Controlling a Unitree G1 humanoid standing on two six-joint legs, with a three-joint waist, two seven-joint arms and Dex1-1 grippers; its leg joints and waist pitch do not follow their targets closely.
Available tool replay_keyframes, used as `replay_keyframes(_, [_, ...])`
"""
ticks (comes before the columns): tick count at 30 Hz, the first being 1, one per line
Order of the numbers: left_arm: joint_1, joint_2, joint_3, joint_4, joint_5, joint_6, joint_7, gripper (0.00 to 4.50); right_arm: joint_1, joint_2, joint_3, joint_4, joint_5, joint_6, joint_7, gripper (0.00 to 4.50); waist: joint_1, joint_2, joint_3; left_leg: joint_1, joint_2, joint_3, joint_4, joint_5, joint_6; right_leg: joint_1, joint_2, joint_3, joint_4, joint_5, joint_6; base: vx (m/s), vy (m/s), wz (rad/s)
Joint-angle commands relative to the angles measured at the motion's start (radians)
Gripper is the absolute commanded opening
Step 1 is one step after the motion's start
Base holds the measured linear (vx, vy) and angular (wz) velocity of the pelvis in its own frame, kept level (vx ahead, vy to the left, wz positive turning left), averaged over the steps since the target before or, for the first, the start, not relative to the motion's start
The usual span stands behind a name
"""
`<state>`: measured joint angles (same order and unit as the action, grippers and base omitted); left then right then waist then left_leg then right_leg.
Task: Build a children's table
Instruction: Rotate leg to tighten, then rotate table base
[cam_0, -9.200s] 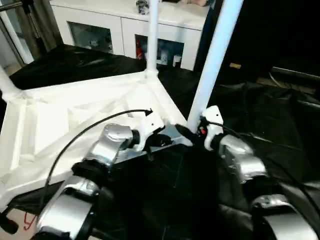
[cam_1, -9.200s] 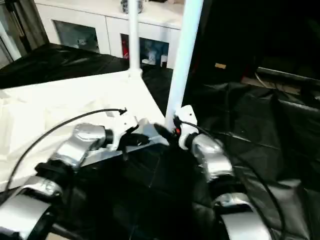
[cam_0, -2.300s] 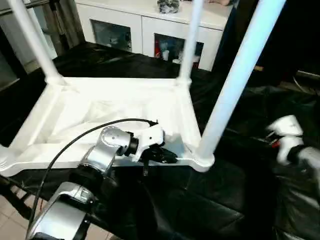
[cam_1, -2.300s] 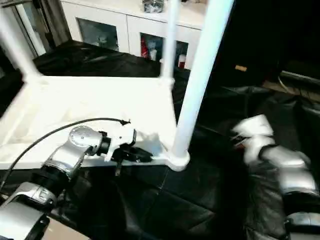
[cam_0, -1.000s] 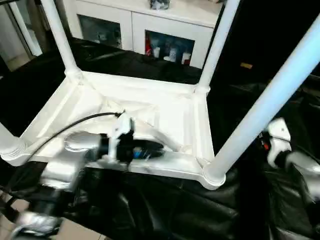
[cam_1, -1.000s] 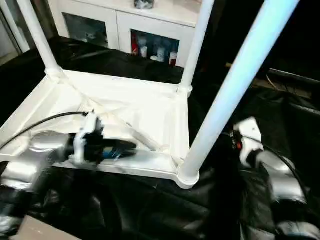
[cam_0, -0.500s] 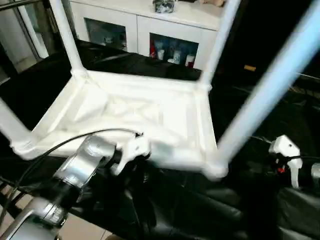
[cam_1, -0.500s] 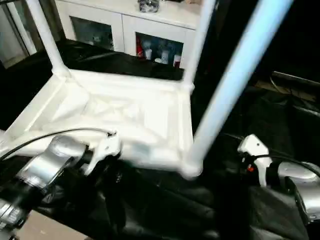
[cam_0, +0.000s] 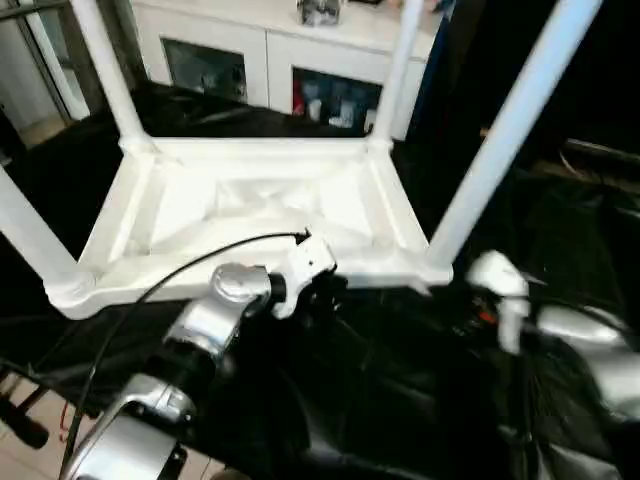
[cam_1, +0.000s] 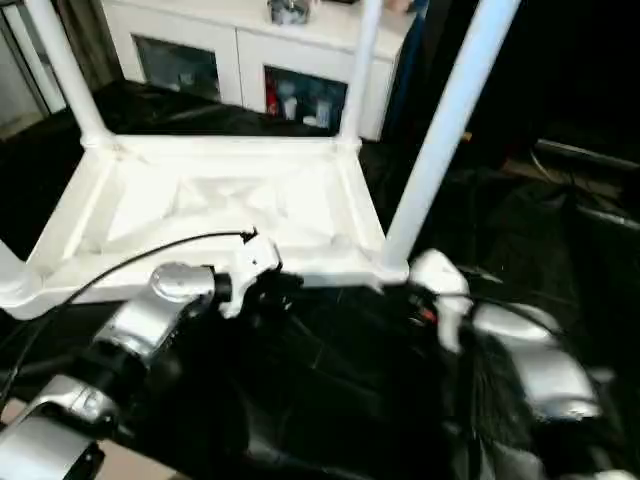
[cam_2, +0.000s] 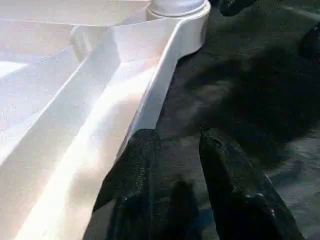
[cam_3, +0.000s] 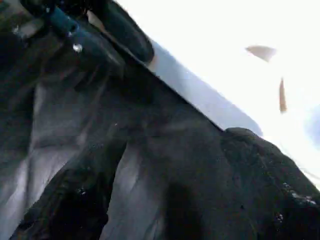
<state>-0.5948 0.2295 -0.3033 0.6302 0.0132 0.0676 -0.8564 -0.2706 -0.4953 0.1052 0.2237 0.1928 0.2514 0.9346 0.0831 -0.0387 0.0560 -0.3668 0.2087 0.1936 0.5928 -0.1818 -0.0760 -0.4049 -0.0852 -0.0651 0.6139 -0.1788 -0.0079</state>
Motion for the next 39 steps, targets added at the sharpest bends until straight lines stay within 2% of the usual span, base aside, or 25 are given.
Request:
replay_keyframes(1, [0.017, 0.019, 0.06, -0.039, -0.016, -0.015, 0.027, 1.66, -0.021, 0.025, 0.014, 0.025, -0.024, -0.017, -0.04, 3.52, 0.0, -0.005, -0.071, 0.005, 0.024, -0.015, -0.065, -0.184, 0.045, 0.05, -0.056, 0.037, -0.075, -0.221, -0.184, 0.0, 0.0, 0.0])
replay_keyframes(2, [0.055, 0.027, 0.103, -0.097, -0.059, -0.018, 0.003, 1.66, -0.041, 0.06, 0.018, 0.046, -0.032, -0.023, -0.062, 3.52, 0.0, -0.007, -0.071, 0.007, 0.026, -0.014, -0.065, -0.187, 0.041, 0.049, -0.058, 0.038, -0.074, -0.218, -0.191, 0.0, 0.0, 0.0])
replay_keyframes(4, [0.078, 0.031, 0.128, -0.134, -0.091, -0.008, -0.014, 1.66, -0.049, 0.075, 0.022, 0.055, -0.034, -0.031, -0.072, 3.52, -0.002, -0.005, -0.071, 0.008, 0.027, -0.014, -0.066, -0.184, 0.038, 0.048, -0.057, 0.038, -0.069, -0.198, -0.205, 0.0, 0.0, 0.0])
replay_keyframes(5, [0.099, 0.036, 0.155, -0.171, -0.122, 0.022, -0.023, 1.82, -0.058, 0.087, 0.023, 0.067, -0.037, -0.04, -0.085, 3.52, -0.002, -0.001, -0.071, 0.011, 0.028, -0.012, -0.066, -0.181, 0.036, 0.045, -0.055, 0.04, -0.067, -0.177, -0.215, 0.0, 0.0, 0.0])
replay_keyframes(6, [0.127, 0.048, 0.179, -0.22, -0.159, 0.06, -0.047, 1.93, -0.069, 0.102, 0.021, 0.082, -0.038, -0.041, -0.103, 3.52, -0.003, -0.009, -0.07, 0.01, 0.029, -0.011, -0.067, -0.176, 0.035, 0.046, -0.055, 0.04, -0.065, -0.167, -0.221, 0.0, 0.0, 0.0])
replay_keyframes(7, [0.164, 0.073, 0.188, -0.273, -0.195, 0.087, -0.083, 1.93, -0.082, 0.117, 0.019, 0.105, -0.044, -0.056, -0.121, 3.52, -0.003, -0.005, -0.068, 0.008, 0.029, -0.011, -0.068, -0.173, 0.036, 0.047, -0.055, 0.04, -0.064, -0.166, -0.223, 0.0, 0.0, 0.0])
replay_keyframes(9, [0.249, 0.131, 0.194, -0.373, -0.265, 0.124, -0.152, 2.02, -0.122, 0.152, 0.006, 0.172, -0.056, -0.081, -0.178, 3.52, -0.003, -0.006, -0.065, 0.012, 0.028, -0.009, -0.071, -0.19, 0.028, 0.041, -0.052, 0.041, -0.066, -0.189, -0.22, 0.0, 0.0, 0.0])
replay_keyframes(10, [0.282, 0.151, 0.195, -0.407, -0.288, 0.132, -0.181, 2.12, -0.139, 0.166, -0.002, 0.202, -0.06, -0.091, -0.204, 3.52, -0.008, -0.002, -0.063, 0.012, 0.028, -0.009, -0.075, -0.204, 0.02, 0.038, -0.052, 0.042, -0.066, -0.211, -0.217, 0.0, 0.0, 0.0])
replay_keyframes(11, [0.311, 0.166, 0.202, -0.434, -0.306, 0.143, -0.2, 2.25, -0.16, 0.181, -0.013, 0.235, -0.063, -0.101, -0.236, 3.52, -0.01, 0.002, -0.064, 0.017, 0.028, -0.007, -0.074, -0.223, 0.007, 0.034, -0.052, 0.043, -0.067, -0.228, -0.214, 0.0, 0.0, 0.0])
replay_keyframes(13, [0.384, 0.202, 0.232, -0.498, -0.349, 0.182, -0.232, 2.35, -0.205, 0.214, -0.041, 0.304, -0.063, -0.119, -0.308, 3.52, -0.012, 0.002, -0.062, 0.017, 0.027, -0.007, -0.076, -0.233, -0.001, 0.035, -0.05, 0.045, -0.068, -0.241, -0.206, 0.0, 0.0, 0.0])
replay_keyframes(16, [0.45, 0.246, 0.259, -0.54, -0.363, 0.213, -0.256, 2.58, -0.241, 0.239, -0.073, 0.358, -0.064, -0.128, -0.387, 3.52, -0.01, 0.008, -0.06, 0.024, 0.027, -0.005, -0.079, -0.261, -0.019, 0.03, -0.046, 0.047, -0.07, -0.25, -0.192, 0.0, 0.0, 0.0])
replay_keyframes(17, [0.475, 0.26, 0.278, -0.553, -0.373, 0.224, -0.257, 2.7, -0.253, 0.249, -0.09, 0.379, -0.059, -0.134, -0.419, 3.52, -0.01, 0.016, -0.059, 0.023, 0.025, -0.007, -0.082, -0.27, -0.028, 0.031, -0.046, 0.047, -0.07, -0.262, -0.186, 0.0, 0.0, 0.0])
replay_keyframes(19, [0.49, 0.268, 0.291, -0.561, -0.38, 0.231, -0.256, 2.8, -0.26, 0.256, -0.101, 0.392, -0.056, -0.138, -0.439, 3.52, -0.011, 0.013, -0.059, 0.026, 0.025, -0.006, -0.081, -0.285, -0.033, 0.029, -0.046, 0.048, -0.073, -0.268, -0.181, 0.0, 0.0, 0.0])
replay_keyframes(20, [0.531, 0.297, 0.32, -0.574, -0.401, 0.239, -0.26, 2.86, -0.278, 0.271, -0.13, 0.428, -0.042, -0.152, -0.485, 3.52, -0.01, 0.018, -0.059, 0.028, 0.025, -0.006, -0.081, -0.297, -0.039, 0.027, -0.046, 0.049, -0.072, -0.264, -0.18, 0.0, 0.0, 0.0])
replay_keyframes(21, [0.553, 0.31, 0.335, -0.581, -0.41, 0.237, -0.261, 3.08, -0.286, 0.278, -0.144, 0.446, -0.035, -0.163, -0.509, 3.52, -0.013, 0.018, -0.058, 0.021, 0.024, -0.008, -0.084, -0.298, -0.041, 0.031, -0.045, 0.048, -0.071, -0.268, -0.177, 0.0, 0.0, 0.0])
replay_keyframes(23, [0.599, 0.334, 0.367, -0.594, -0.423, 0.228, -0.263, 3.23, -0.301, 0.293, -0.174, 0.484, -0.016, -0.181, -0.553, 3.52, -0.013, 0.018, -0.058, 0.028, 0.023, -0.006, -0.082, -0.317, -0.043, 0.025, -0.043, 0.049, -0.073, -0.277, -0.171, 0.0, 0.0, 0.0])
replay_keyframes(25, [0.643, 0.334, 0.433, -0.589, -0.436, 0.182, -0.244, 3.38, -0.314, 0.306, -0.202, 0.524, -0.003, -0.192, -0.602, 3.52, -0.014, 0.016, -0.057, 0.025, 0.024, -0.008, -0.085, -0.32, -0.045, 0.027, -0.043, 0.048, -0.075, -0.286, -0.165, 0.0, 0.0, 0.0])
replay_keyframes(26, [0.659, 0.337, 0.47, -0.572, -0.436, 0.14, -0.238, 3.51, -0.322, 0.308, -0.214, 0.548, -0.002, -0.196, -0.632, 3.52, -0.012, 0.017, -0.058, 0.029, 0.023, -0.007, -0.085, -0.324, -0.044, 0.024, -0.042, 0.048, -0.077, -0.284, -0.162, 0.0, 0.0, 0.0])
replay_keyframes(28, [0.68, 0.347, 0.506, -0.56, -0.439, 0.11, -0.241, 3.68, -0.333, 0.309, -0.226, 0.582, -0.006, -0.204, -0.667, 3.52, -0.012, 0.017, -0.058, 0.029, 0.023, -0.007, -0.085, -0.332, -0.046, 0.024, -0.04, 0.047, -0.075, -0.278, -0.16, 0.0, 0.0, 0.0])
replay_keyframes(29, [0.689, 0.352, 0.518, -0.561, -0.445, 0.112, -0.244, 3.74, -0.337, 0.309, -0.231, 0.596, -0.008, -0.208, -0.679, 3.52, -0.013, 0.017, -0.057, 0.03, 0.023, -0.007, -0.085, -0.337, -0.046, 0.022, -0.038, 0.048, -0.075, -0.278, -0.158, 0.0, 0.0, 0.0])
replay_keyframes(31, [0.725, 0.39, 0.556, -0.573, -0.462, 0.125, -0.271, 3.83, -0.353, 0.305, -0.248, 0.64, -0.013, -0.221, -0.72, 3.52, -0.011, 0.011, -0.057, 0.028, 0.022, -0.006, -0.085, -0.336, -0.043, 0.023, -0.041, 0.048, -0.073, -0.283, -0.157, 0.0, 0.0, 0.0])
replay_keyframes(33, [0.758, 0.423, 0.579, -0.596, -0.484, 0.152, -0.292, 4.09, -0.367, 0.303, -0.262, 0.672, -0.011, -0.233, -0.739, 3.52, -0.013, 0.014, -0.056, 0.032, 0.022, -0.005, -0.084, -0.339, -0.04, 0.018, -0.04, 0.05, -0.072, -0.292, -0.152, 0.0, 0.0, 0.0])
replay_keyframes(37, [0.809, 0.461, 0.6, -0.622, -0.496, 0.177, -0.327, 4.4, -0.378, 0.299, -0.268, 0.698, -0.013, -0.247, -0.747, 3.52, -0.01, 0.012, -0.053, 0.033, 0.023, -0.005, -0.088, -0.365, -0.043, 0.016, -0.038, 0.05, -0.073, -0.298, -0.151, 0.0, 0.0, 0.0])
replay_keyframes(39, [0.846, 0.49, 0.637, -0.638, -0.517, 0.203, -0.343, 4.4, -0.383, 0.295, -0.268, 0.715, -0.012, -0.257, -0.75, 3.52, -0.012, 0.011, -0.053, 0.03, 0.024, -0.008, -0.089, -0.378, -0.047, 0.018, -0.039, 0.051, -0.072, -0.311, -0.148, 0.0, 0.0, 0.0])
